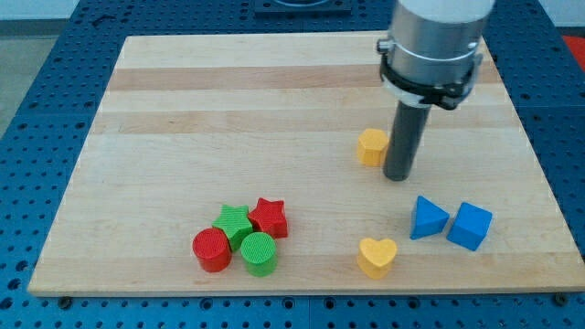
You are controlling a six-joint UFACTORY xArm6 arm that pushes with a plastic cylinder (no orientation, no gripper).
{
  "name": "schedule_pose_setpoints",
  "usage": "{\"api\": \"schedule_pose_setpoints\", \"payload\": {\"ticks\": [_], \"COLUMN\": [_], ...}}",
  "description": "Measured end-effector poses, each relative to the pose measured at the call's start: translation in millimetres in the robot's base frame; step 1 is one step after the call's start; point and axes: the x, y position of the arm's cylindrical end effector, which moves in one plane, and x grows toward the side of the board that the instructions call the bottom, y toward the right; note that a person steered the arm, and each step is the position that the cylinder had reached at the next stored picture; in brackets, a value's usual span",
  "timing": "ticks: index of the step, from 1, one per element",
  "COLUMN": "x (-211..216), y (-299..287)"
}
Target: Push the yellow hexagon to the center of the board
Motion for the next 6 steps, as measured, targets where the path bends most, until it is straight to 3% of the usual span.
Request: {"api": "schedule_pose_setpoints", "payload": {"ticks": [2,4,6], "x": [-20.3,-43.4,-33.0], "y": [14.3,-72.0,-72.2]}}
